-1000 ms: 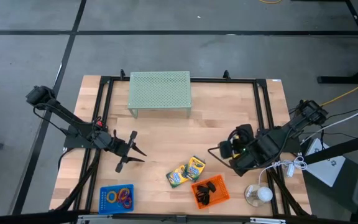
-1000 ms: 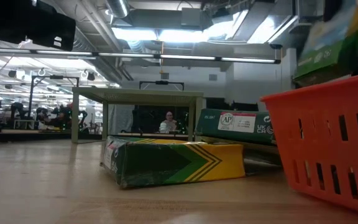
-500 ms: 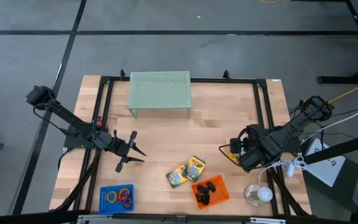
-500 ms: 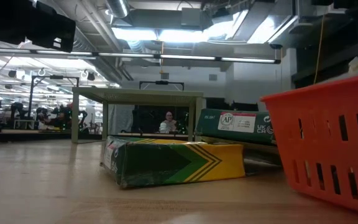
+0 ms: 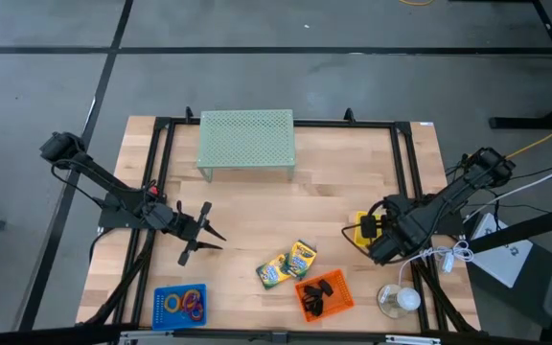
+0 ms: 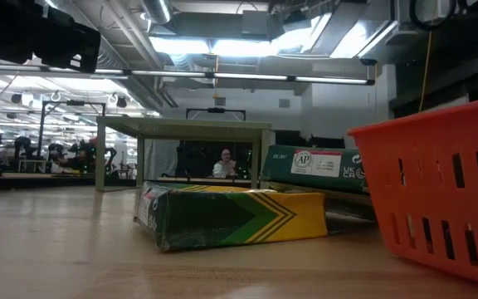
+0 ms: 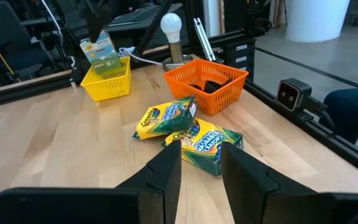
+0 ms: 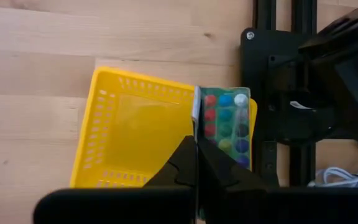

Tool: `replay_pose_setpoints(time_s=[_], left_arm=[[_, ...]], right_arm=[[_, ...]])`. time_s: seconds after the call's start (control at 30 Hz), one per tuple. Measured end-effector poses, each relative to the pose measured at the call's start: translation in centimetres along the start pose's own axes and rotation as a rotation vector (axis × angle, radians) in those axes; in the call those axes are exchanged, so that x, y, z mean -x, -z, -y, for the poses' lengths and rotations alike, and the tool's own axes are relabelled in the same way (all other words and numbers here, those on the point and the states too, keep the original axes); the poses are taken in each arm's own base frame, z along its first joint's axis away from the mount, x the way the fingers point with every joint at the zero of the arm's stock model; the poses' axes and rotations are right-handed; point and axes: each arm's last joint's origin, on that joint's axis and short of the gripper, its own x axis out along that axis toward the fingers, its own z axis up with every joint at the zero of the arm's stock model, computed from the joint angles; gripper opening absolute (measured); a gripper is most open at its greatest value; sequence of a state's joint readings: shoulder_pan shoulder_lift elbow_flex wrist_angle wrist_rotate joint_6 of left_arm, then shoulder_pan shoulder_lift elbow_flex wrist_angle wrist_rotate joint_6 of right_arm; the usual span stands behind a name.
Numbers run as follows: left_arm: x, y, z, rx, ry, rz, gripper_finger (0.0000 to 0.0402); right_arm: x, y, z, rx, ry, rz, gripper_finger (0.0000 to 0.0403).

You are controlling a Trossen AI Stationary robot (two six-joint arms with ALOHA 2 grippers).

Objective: Pick & Place Office Desk Supplies
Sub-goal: Put the box of crayons into the yellow bin

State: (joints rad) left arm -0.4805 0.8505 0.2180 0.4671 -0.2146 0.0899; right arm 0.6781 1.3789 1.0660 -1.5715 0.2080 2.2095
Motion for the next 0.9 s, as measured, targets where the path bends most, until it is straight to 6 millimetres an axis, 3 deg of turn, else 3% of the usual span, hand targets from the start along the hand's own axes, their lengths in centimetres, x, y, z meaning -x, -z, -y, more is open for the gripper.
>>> replay_pose_setpoints(time_s=[0.3,0.9], left_arm=[[0.0,0.1,0.0,0.021,0.0,-0.006,0.0109],[0.0,0.2,0.0,0.022,0.002,-0.022,0.0109]], right_arm=[[-0.2,0.1,0.2,0.024,-0.001,0.008,0.0],[-2.0,1.2,1.5,0.054,0.157,-0.068,0.0]])
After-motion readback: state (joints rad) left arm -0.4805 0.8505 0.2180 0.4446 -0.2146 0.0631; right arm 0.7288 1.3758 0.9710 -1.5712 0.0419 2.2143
